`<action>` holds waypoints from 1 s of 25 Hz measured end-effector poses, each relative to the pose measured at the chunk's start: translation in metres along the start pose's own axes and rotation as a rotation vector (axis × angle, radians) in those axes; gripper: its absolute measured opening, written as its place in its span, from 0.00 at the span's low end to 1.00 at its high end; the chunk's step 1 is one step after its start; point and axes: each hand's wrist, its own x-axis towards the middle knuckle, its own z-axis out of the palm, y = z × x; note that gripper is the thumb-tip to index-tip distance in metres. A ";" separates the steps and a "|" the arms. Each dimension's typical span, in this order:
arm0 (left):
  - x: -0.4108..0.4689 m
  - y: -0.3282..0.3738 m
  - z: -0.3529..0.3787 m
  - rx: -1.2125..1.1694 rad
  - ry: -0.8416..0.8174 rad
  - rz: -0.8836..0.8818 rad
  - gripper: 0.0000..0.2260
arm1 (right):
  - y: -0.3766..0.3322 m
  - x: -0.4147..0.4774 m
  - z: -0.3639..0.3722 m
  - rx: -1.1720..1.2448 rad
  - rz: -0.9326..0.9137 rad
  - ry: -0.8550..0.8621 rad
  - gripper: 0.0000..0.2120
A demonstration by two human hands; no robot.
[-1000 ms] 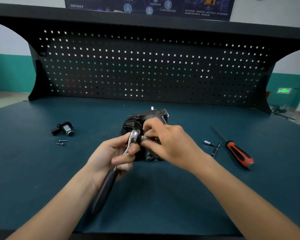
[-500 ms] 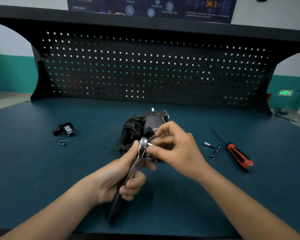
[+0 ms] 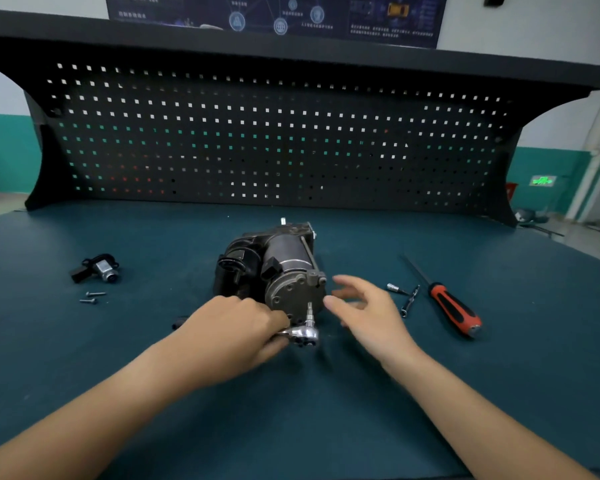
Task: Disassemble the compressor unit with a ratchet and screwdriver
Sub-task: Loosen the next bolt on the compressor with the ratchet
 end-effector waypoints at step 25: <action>-0.018 -0.038 0.006 -0.082 0.435 0.084 0.16 | -0.026 -0.008 0.053 0.297 0.203 -0.386 0.14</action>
